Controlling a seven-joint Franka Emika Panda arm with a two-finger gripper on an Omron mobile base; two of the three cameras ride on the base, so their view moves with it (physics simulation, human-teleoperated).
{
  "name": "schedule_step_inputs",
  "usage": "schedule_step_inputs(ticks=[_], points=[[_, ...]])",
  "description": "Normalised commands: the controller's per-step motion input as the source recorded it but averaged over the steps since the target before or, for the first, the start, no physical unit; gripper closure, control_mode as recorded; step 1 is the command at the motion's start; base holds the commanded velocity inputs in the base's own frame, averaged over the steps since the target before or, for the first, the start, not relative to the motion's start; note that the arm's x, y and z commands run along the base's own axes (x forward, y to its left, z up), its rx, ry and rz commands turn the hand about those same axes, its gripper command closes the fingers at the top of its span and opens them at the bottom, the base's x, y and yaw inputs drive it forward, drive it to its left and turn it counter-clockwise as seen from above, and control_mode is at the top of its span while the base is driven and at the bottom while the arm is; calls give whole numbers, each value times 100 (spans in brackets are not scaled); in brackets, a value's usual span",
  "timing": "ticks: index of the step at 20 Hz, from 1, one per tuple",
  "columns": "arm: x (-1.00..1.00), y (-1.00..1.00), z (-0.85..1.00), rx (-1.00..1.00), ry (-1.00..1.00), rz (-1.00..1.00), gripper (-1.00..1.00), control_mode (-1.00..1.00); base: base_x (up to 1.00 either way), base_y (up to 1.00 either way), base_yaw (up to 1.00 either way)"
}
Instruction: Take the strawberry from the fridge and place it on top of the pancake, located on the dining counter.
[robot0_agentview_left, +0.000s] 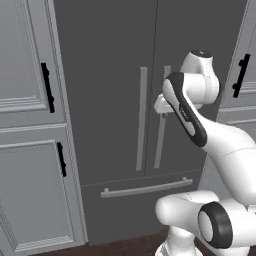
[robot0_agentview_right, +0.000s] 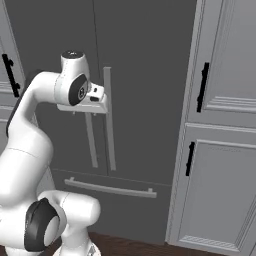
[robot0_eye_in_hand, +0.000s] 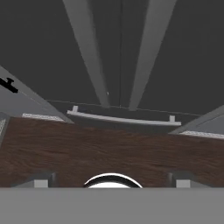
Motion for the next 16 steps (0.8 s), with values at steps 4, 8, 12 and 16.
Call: schedule_step_inputs(ticks=[4, 8, 12, 16], points=[[0, 0, 0, 0, 0, 0, -100, 100, -63, 0, 0], [0, 0, 0, 0, 0, 0, -100, 100, -41, 0, 0], [1, -2, -1, 0, 0, 0, -100, -100, -6, 0, 0], [40, -21, -21, -4, -16, -12, -100, -100, 0, 0, 0]])
